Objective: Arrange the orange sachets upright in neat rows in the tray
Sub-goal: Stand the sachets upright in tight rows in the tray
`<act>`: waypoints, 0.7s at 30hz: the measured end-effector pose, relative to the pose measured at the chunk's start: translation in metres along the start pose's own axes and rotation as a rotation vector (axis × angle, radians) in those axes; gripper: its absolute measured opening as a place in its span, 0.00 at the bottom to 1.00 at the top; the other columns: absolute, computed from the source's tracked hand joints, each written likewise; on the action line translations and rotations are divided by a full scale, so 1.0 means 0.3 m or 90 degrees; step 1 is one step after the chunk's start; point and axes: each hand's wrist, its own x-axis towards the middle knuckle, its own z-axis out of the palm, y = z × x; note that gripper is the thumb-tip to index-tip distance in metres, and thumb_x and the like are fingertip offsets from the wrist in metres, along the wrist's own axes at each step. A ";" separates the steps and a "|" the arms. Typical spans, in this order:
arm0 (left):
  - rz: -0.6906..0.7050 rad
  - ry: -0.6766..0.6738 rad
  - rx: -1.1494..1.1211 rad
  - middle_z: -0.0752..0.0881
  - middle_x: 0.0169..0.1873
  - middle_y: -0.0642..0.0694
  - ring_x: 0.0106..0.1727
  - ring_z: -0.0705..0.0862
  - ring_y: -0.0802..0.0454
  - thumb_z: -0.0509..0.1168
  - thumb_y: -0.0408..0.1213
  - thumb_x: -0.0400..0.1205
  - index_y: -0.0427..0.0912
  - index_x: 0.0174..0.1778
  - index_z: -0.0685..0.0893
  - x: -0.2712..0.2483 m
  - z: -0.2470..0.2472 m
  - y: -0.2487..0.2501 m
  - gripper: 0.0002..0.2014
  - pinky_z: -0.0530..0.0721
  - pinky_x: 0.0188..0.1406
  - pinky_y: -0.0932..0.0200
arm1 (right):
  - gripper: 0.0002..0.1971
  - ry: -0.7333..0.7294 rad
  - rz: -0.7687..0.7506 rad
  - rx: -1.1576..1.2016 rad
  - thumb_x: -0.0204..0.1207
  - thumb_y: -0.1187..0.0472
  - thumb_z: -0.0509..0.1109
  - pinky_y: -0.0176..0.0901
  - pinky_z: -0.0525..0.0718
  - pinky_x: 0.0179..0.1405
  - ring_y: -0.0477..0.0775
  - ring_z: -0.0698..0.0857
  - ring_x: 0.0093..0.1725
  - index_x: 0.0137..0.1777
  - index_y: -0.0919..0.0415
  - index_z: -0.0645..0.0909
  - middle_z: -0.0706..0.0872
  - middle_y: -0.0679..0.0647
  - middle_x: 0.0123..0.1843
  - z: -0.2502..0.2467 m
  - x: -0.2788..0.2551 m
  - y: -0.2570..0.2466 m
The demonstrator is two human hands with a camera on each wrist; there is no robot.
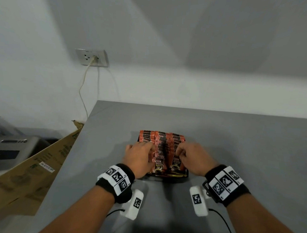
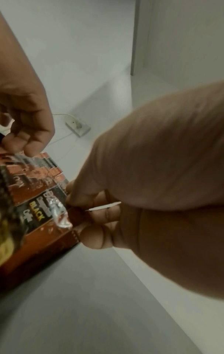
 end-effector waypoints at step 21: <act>0.041 -0.086 -0.141 0.86 0.45 0.60 0.47 0.85 0.64 0.67 0.24 0.71 0.54 0.52 0.80 -0.101 -0.028 -0.030 0.20 0.88 0.53 0.57 | 0.10 -0.095 -0.125 -0.123 0.84 0.52 0.64 0.43 0.85 0.48 0.48 0.86 0.46 0.54 0.51 0.87 0.88 0.47 0.49 0.132 -0.057 -0.044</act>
